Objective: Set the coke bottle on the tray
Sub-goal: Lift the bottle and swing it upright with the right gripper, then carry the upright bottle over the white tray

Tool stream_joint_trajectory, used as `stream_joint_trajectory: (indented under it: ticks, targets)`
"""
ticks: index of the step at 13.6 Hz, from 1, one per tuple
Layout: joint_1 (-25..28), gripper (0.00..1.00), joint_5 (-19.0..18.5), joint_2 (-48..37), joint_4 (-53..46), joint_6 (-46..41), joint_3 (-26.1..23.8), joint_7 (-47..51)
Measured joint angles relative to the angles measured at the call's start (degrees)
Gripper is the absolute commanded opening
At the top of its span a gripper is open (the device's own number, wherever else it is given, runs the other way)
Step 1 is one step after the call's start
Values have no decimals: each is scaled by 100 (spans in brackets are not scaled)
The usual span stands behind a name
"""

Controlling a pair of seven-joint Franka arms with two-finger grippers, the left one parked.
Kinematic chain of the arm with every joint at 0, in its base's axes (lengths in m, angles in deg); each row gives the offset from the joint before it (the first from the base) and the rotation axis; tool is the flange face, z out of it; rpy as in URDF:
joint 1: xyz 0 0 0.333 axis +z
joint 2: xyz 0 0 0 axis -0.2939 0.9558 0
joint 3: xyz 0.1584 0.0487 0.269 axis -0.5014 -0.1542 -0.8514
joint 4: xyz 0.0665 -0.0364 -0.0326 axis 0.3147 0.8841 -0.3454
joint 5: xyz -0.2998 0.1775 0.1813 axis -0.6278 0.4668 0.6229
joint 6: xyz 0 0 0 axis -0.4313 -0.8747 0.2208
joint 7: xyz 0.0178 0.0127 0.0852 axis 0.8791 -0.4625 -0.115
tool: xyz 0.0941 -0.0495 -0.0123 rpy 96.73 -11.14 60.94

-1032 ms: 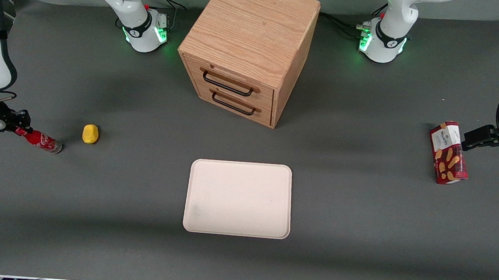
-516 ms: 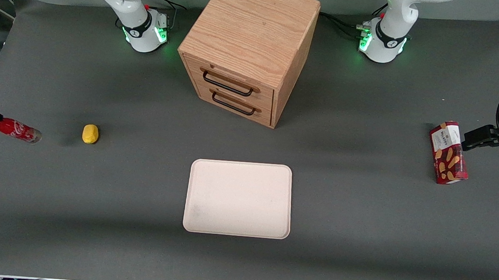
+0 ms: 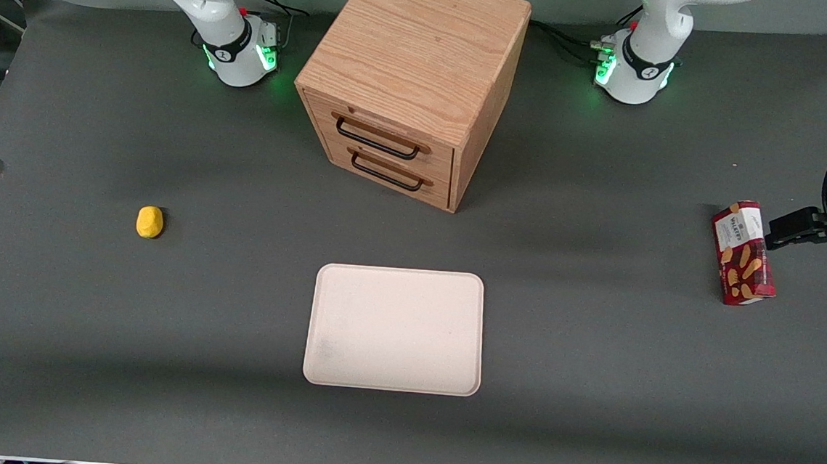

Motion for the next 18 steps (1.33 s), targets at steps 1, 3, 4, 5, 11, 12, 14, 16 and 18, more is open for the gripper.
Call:
stream_joint_trajectory:
  ticks: [1, 3, 4, 5, 11, 12, 14, 16, 18]
  targets:
    - [10, 0, -37, -63, -229, -264, -1, 4]
    - [30, 0, -74, -169, -537, -656, -1, 9]
    - [39, 0, -90, -205, -615, -748, -1, 12]
    - [64, 0, -94, -221, -662, -805, -1, 16]
    - [1263, 0, -97, -46, -755, -836, -52, 1075]
    - [1580, 0, -97, 50, -861, -928, -65, 1433]
    - [2251, 0, -78, 287, -1152, -1110, -81, 2231]
    - [2881, 0, 8, 546, -1438, -1167, -93, 3036]
    - [3369, 0, 220, 844, -1688, -1170, -95, 3889]
